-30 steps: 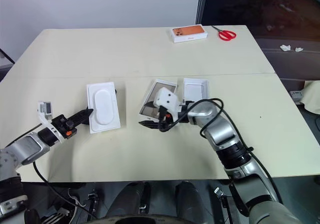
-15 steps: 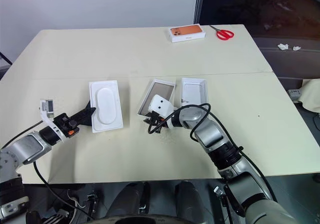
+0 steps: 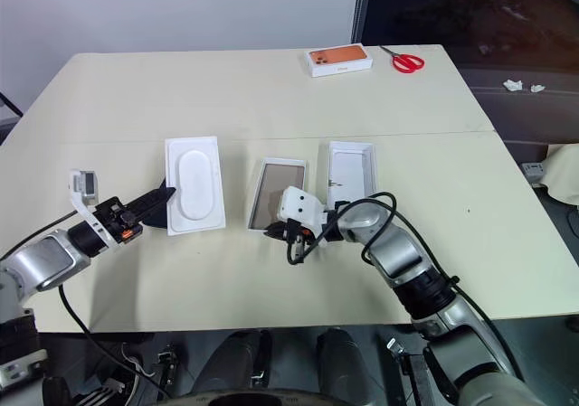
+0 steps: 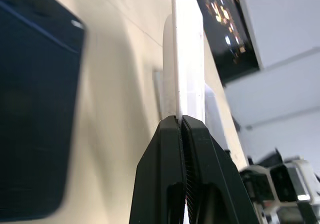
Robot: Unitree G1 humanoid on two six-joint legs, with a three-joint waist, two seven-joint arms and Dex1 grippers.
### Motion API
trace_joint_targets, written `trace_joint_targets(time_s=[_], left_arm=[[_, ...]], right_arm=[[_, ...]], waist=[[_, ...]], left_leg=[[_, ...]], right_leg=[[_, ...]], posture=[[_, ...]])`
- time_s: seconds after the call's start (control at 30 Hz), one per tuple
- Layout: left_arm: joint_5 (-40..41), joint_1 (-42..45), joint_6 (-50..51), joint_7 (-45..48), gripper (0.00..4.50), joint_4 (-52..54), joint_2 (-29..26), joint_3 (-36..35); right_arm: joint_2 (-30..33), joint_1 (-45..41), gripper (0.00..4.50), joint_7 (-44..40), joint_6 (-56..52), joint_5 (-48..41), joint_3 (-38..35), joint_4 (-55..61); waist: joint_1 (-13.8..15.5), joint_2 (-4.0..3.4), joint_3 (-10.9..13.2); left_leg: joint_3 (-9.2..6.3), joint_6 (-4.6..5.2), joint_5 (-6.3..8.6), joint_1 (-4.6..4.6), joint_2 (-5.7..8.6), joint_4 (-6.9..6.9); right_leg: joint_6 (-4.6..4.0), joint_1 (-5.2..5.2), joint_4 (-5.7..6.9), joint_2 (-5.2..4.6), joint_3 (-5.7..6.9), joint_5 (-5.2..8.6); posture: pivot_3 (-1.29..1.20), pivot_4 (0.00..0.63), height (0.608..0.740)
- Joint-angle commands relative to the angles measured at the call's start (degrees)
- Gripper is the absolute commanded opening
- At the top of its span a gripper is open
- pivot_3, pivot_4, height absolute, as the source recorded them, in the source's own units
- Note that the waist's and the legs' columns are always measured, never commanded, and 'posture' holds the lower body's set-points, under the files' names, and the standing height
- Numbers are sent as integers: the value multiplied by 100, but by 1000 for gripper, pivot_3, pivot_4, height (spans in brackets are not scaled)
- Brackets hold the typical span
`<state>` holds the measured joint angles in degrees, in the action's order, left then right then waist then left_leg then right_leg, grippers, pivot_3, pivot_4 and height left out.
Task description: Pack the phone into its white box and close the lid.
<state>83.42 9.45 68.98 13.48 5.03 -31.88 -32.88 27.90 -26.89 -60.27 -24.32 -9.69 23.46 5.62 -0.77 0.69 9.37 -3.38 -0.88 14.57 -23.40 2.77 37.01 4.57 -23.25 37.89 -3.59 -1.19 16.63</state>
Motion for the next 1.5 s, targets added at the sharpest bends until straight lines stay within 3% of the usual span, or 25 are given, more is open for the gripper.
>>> trace_joint_targets(time_s=[0.03, 0.13, 0.2, 0.27, 0.6, 0.73, 0.87, 1.0, 1.2, 1.4, 1.5], left_arm=[[351, -73, 36, -122, 0, 177, -98, 68], [384, -88, -71, -253, 0, 200, -56, 134], [447, -69, -180, -427, 0, 277, 86, 225], [558, -51, -251, -585, 0, 312, 172, 300], [1041, 118, -701, -1527, 0, 534, 739, 1084], [900, 115, -757, -1643, 0, 532, 1076, 1627], [800, 50, -883, -1763, 0, 425, 1312, 1884], [710, 188, -1070, -1786, 1441, 289, 1404, 1885], [682, 271, -1042, -1663, 4483, 367, 1224, 1921], [709, 274, -1312, -1315, 4483, 621, 1108, 1684], [-163, 111, -1611, -606, 4500, 1040, 718, 1768]], right_arm=[[26, 94, 68, -269, 75, -289, -91, 410], [-13, 145, 837, -361, 123, -340, -51, 463], [-56, 118, 1956, -299, 99, -313, -85, 454], [-116, 54, 2801, -219, 36, -363, -186, 454], [338, -282, 2801, -334, -241, -1117, -1438, 139], [673, -262, 2801, -278, 124, -800, -1587, -385], [616, -287, 2801, -210, 108, -857, -1581, -356], [566, -207, 2842, -111, 154, -817, -1562, -262], [529, -203, 2842, -2, 223, -790, -1573, -309], [377, -295, 2842, 76, 341, -633, -1367, -330], [27, -536, 1998, 319, 158, -603, -1217, -271]], waist=[[-17, 0, 0], [-7, 0, 1], [3, 1, 1], [14, 2, 1], [33, 10, 6], [24, 12, 8], [-11, 13, 9], [14, 12, 9], [28, 14, 10], [6, 14, 10], [-25, 13, 11]], left_leg=[[0, 0, 0, 0, 0, -1], [0, 0, 0, 0, -2, -1], [0, 0, 0, 0, -2, 0], [0, 0, 0, 0, -2, 1], [0, 0, 0, -1, -1, 1], [1, 0, 0, 0, 1, 2], [3, 0, 0, 0, 0, 1], [2, -1, -1, 1, -4, 2], [2, 0, -1, -1, 1, 6], [1, -1, -1, -1, 0, 4], [2, -2, -2, 0, 0, 4]], right_leg=[[0, -1, 0, 0, -1, 0], [0, -2, 0, 2, -1, 0], [0, 0, 0, 1, -1, 0], [0, 1, -2, 0, -1, 0], [0, 3, -3, -1, -1, 0], [0, 6, -4, -1, 0, 0], [0, 4, -3, 2, -2, 0], [0, 4, -1, 7, -1, 0], [0, 8, -3, 2, 0, 0], [0, 6, -2, 3, 0, 0], [0, 4, -1, 4, -1, 0]], posture=[[0, 150, 740], [0, 150, 740], [0, 150, 740], [0, 150, 740], [0, 150, 740], [0, 150, 740], [0, 150, 740], [0, 150, 740], [0, 150, 740], [0, 150, 740], [0, 150, 740]])
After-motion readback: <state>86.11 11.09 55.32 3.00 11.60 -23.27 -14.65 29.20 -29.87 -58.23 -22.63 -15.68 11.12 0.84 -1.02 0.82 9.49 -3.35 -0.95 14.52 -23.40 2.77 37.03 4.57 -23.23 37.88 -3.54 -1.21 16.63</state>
